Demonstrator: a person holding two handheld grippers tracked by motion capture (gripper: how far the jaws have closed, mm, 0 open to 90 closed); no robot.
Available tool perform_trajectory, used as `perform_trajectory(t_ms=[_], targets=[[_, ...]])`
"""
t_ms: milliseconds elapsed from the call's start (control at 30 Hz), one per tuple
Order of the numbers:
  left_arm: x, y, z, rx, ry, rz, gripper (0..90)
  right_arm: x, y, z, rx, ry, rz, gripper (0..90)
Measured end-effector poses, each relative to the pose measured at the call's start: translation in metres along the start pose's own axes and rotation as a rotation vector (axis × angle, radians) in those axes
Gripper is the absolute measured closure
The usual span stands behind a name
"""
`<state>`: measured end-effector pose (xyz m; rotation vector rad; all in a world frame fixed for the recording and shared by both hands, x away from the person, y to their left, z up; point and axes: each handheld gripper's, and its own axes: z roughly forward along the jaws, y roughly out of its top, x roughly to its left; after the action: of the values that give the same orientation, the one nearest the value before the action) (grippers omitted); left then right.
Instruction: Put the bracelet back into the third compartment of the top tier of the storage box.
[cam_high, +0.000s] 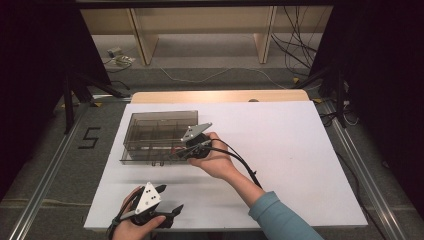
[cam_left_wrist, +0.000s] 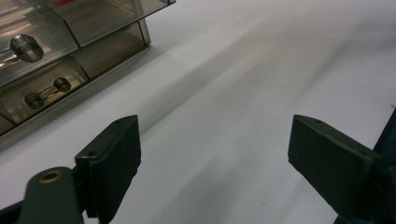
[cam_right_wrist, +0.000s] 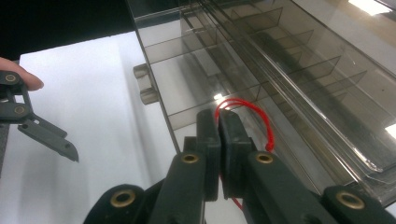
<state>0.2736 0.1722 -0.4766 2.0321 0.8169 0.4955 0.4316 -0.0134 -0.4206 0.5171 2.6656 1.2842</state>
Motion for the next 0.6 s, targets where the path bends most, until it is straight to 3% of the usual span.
perform_trajectory(t_ms=[600], targets=[[-0.0001, 0.0001, -0.0002, -0.001, 0.0, 0.0, 17.0, -0.0009, -0.0011, 0.002, 0.005, -0.009, 0.0, 84.2]])
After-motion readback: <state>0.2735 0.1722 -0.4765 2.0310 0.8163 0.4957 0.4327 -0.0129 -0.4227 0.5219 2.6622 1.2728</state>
